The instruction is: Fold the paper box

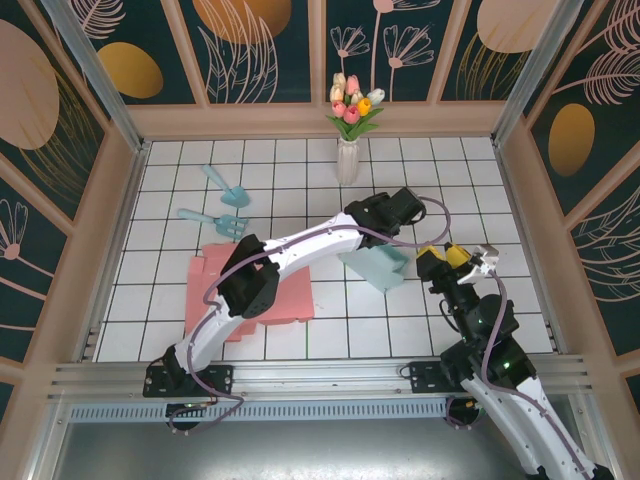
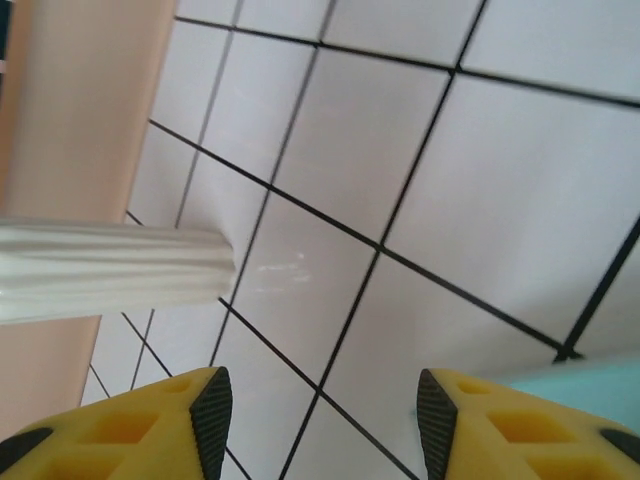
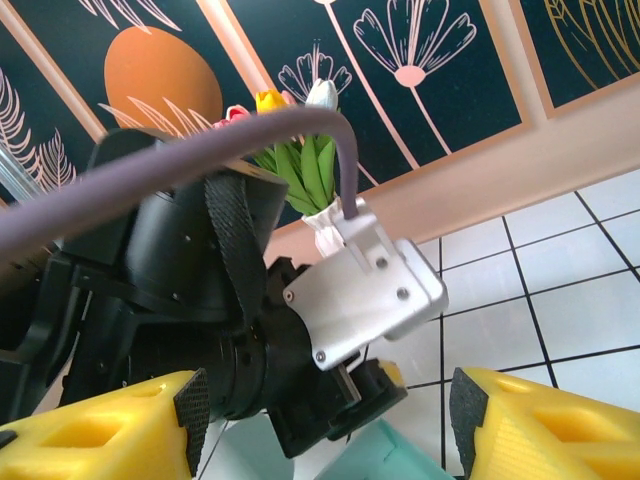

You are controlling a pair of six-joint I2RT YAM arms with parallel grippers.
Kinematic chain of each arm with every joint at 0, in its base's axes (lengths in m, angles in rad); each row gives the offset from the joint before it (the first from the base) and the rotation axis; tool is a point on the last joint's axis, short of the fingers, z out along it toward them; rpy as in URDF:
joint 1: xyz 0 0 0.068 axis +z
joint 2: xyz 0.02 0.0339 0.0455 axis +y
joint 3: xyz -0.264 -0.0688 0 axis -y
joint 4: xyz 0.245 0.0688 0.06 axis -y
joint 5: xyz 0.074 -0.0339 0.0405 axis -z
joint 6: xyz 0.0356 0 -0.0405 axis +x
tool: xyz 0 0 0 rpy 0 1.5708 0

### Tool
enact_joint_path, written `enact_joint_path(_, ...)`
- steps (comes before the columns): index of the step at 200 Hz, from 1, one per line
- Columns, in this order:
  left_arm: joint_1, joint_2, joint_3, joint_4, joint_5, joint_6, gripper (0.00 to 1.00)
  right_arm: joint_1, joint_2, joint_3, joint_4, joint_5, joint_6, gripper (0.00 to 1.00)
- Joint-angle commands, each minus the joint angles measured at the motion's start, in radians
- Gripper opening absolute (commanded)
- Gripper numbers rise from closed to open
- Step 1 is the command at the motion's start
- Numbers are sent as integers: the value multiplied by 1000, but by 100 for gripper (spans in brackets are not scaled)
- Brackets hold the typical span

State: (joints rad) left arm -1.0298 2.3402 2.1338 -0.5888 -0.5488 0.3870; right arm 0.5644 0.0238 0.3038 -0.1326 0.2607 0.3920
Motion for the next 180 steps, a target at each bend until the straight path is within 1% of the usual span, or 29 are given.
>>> enact_joint_path(1, -5, -19, 22, 76, -86, -57, 55, -3, -17, 21, -5, 9, -10, 67)
enact_joint_path(15, -5, -28, 42, 104, -141, -100, 56, -4, -17, 21, -5, 13, -8, 67)
enact_joint_path(27, -4, -49, 55, 125, -205, -173, 59, -4, -17, 21, 1, 13, -5, 67)
enact_joint_path(42, -4, -91, 61, 130, -298, -307, 67, -4, -17, 24, 1, 17, 2, 67)
enact_joint_path(51, -3, -123, 60, 107, -337, -416, 73, -4, -16, 26, 2, 18, 3, 67)
enact_joint_path(58, -1, -151, 58, 77, -354, -508, 76, -4, -17, 29, -1, 20, 5, 67)
enact_joint_path(65, 1, -178, 54, 40, -356, -606, 77, -3, -16, 31, -2, 21, 7, 67)
enact_joint_path(78, 4, -225, 43, -15, -354, -772, 87, -4, -16, 35, -6, 18, 7, 67)
enact_joint_path(95, 2, -264, 50, -157, -381, -1084, 91, -4, -16, 35, -8, 16, 9, 67)
enact_joint_path(112, 4, -284, 54, -333, -323, -1391, 94, -3, -16, 35, -7, 21, 7, 67)
enact_joint_path(119, 4, -289, 46, -382, -267, -1493, 95, -3, -17, 35, -7, 22, 4, 67)
enact_joint_path(135, 7, -293, 19, -437, -109, -1674, 97, -4, -17, 38, -5, 17, 3, 67)
enact_joint_path(143, 7, -285, 14, -455, -22, -1743, 96, -3, -17, 40, 0, 10, -2, 67)
enact_joint_path(159, 5, -257, 16, -475, 133, -1834, 96, -3, -17, 36, 10, -8, -5, 67)
enact_joint_path(170, 4, -232, 17, -465, 224, -1860, 95, -4, -16, 31, 15, -14, -4, 68)
enact_joint_path(180, 1, -207, 26, -459, 273, -1871, 92, -3, -15, 27, 22, -17, -8, 68)
